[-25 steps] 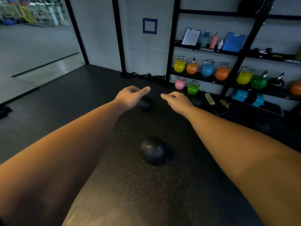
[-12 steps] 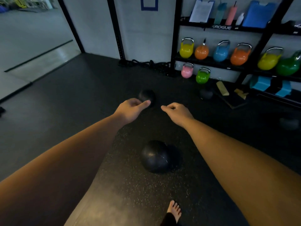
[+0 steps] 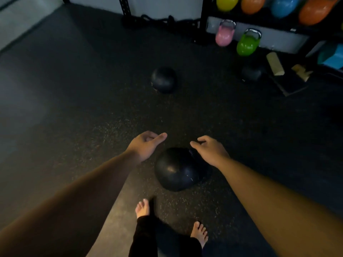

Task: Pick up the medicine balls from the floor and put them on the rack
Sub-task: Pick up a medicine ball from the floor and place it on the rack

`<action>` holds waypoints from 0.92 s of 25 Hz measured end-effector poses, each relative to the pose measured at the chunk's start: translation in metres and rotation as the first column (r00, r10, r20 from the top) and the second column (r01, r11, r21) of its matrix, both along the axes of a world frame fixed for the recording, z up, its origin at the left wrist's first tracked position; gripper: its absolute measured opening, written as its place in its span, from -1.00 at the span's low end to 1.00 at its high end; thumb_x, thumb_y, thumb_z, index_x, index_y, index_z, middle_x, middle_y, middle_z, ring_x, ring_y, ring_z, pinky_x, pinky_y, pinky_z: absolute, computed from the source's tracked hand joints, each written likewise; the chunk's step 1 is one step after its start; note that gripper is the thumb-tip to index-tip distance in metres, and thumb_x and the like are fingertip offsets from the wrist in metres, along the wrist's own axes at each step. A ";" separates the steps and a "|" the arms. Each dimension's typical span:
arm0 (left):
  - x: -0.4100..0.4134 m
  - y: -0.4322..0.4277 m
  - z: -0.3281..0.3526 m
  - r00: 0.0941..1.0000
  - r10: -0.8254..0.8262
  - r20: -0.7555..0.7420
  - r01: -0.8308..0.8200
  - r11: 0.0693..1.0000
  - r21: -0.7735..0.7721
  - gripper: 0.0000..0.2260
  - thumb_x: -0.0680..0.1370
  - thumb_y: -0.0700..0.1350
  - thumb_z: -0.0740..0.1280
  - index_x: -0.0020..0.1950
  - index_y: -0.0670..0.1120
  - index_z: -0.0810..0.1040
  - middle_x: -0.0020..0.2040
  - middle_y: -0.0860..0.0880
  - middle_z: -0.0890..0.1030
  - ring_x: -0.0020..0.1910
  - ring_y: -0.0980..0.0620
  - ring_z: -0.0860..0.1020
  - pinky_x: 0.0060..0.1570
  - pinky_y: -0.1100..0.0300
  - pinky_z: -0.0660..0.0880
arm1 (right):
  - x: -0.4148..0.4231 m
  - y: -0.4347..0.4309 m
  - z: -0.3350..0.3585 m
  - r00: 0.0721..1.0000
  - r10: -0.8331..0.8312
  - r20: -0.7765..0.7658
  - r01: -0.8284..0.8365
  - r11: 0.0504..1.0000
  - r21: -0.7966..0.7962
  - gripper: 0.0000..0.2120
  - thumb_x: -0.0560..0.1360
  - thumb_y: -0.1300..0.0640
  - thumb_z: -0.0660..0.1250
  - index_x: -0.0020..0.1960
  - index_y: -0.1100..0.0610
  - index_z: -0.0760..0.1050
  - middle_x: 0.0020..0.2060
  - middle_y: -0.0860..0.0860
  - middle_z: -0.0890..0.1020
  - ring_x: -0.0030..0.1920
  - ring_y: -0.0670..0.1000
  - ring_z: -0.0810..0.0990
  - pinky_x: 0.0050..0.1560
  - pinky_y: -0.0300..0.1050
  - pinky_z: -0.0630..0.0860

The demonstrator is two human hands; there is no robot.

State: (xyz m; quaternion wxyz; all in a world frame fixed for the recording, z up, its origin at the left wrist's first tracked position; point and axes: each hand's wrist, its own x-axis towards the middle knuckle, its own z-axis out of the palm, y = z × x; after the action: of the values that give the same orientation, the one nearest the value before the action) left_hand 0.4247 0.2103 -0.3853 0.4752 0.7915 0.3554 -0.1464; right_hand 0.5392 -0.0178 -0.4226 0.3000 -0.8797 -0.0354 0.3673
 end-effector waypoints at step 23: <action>-0.077 0.057 -0.598 0.675 0.112 -0.729 -0.177 0.984 -0.012 -0.53 0.81 -0.11 -0.05 0.75 -0.11 0.05 0.76 -0.19 0.07 0.73 -0.26 0.08 0.67 -0.12 0.05 | 0.053 0.086 -0.465 0.982 -0.162 -0.098 0.134 0.961 -0.244 0.14 0.23 -0.68 0.26 0.66 -0.24 0.01 0.66 0.08 0.09 0.59 0.36 0.10 0.40 0.55 0.25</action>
State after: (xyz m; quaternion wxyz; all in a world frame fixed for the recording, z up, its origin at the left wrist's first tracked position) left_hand 0.3474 0.2678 -0.9835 0.3380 0.6181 0.5695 -0.4236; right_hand 0.5923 0.0682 -0.8872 0.2215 -0.8861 0.0921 0.3965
